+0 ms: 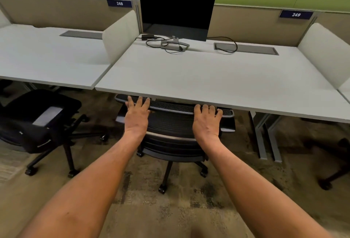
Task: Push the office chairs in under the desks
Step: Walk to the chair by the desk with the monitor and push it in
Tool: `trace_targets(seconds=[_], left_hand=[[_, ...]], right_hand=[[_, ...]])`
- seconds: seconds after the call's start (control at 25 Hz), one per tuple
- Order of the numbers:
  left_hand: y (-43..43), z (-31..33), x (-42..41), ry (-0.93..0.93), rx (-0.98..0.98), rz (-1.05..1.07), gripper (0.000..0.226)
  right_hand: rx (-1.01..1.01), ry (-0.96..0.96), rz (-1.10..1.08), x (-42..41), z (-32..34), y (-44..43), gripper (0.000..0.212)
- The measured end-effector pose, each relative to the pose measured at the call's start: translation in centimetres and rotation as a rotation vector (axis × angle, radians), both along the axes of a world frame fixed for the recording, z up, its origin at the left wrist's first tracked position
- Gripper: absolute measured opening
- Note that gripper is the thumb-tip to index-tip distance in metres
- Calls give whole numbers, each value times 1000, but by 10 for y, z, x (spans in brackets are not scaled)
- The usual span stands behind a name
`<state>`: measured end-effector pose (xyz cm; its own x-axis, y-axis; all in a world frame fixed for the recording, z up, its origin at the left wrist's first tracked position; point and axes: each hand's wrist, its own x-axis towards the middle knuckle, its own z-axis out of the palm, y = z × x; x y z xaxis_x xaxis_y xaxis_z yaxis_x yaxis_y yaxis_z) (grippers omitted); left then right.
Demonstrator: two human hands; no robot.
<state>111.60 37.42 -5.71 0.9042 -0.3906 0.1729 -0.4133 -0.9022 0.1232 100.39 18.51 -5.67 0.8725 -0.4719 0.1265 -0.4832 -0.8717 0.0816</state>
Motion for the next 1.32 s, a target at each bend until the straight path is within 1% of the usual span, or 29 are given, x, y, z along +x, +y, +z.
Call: trace_targets(seconds=[0.32,0.48,0.64,0.76,1.04,1.2,1.32], left_hand=[[-22,1,6,-18,71,-25,49],[-34,1,4,2,43,-28,48],[-51,2,3,13,89,-36,48],[-65,4,-2,21,56,-19,48],[-100,8,0,15,160,-23,51],[-116,8,-2,-4,180,-11,51],[-128,11,4,22,161,-31,50]], right_hand=[[-4,-17,7,3,-6,-23,54],[6,-26,-8,0,-7,-34,54],[-2,-30,-32,-2,-7,-49,54],[-39,-29,-21,-3,-5,-65,54],[-67,-24,-26,0,0,-99,50],[-91,-44,-8,2,1,-118,44],[-93,-53,-16,5,3,-129,43]])
